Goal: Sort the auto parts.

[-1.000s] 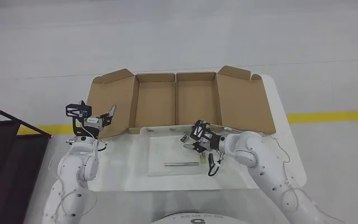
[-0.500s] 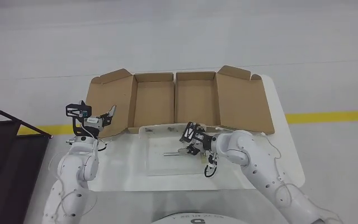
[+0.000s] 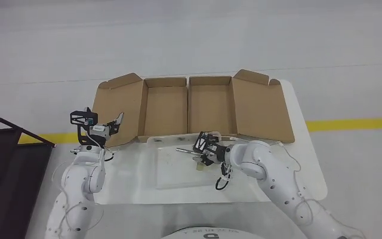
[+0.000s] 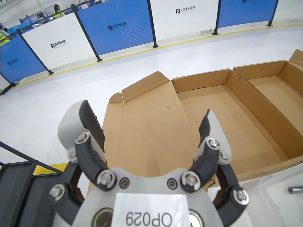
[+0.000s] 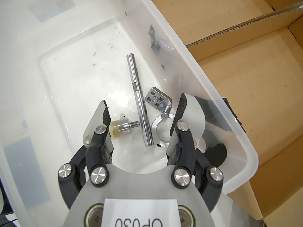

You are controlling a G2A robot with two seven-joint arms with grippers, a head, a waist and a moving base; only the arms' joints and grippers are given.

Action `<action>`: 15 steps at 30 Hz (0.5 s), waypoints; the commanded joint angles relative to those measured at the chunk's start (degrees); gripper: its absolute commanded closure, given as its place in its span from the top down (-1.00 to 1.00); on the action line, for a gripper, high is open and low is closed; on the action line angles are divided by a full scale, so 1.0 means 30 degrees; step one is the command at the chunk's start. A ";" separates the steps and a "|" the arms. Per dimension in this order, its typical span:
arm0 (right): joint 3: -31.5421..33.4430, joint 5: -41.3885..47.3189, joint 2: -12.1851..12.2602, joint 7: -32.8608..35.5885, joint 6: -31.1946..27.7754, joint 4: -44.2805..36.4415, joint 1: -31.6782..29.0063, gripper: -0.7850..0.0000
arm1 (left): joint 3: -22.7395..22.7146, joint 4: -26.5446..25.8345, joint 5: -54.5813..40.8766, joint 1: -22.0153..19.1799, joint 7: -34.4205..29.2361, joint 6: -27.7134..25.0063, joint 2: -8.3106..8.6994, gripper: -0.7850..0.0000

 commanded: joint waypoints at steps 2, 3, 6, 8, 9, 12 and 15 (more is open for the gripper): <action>-0.0182 0.0510 -0.0021 0.0135 -0.0361 -0.0237 0.0176 0.15 | 0.0000 0.0000 0.0000 0.0000 0.0000 0.0000 0.0000 1.00; -0.0175 0.0692 -0.0017 0.0226 -0.0428 -0.0301 0.0228 0.08 | 0.0000 0.0000 0.0000 0.0000 0.0000 0.0000 0.0000 1.00; -0.0224 0.0935 -0.0012 0.0620 -0.0403 -0.0297 0.0398 0.00 | 0.0000 0.0000 0.0000 0.0000 0.0000 0.0000 0.0000 1.00; -0.0347 0.1014 -0.0032 0.0979 -0.0278 -0.0161 0.0587 -0.01 | 0.0000 0.0000 0.0000 0.0000 0.0000 0.0000 0.0000 1.00; -0.0465 0.1085 -0.0047 0.1177 -0.0300 -0.0095 0.0672 -0.01 | 0.0000 0.0000 0.0000 0.0000 0.0000 0.0000 0.0000 1.00; -0.0869 0.1337 -0.0085 0.2058 -0.0612 0.0137 0.1012 -0.02 | 0.0000 0.0000 0.0000 0.0000 0.0000 0.0000 0.0000 1.00; -0.1209 0.1581 -0.0122 0.2845 -0.0810 0.0284 0.1371 -0.03 | 0.0000 0.0000 0.0000 0.0000 0.0000 0.0000 0.0000 1.00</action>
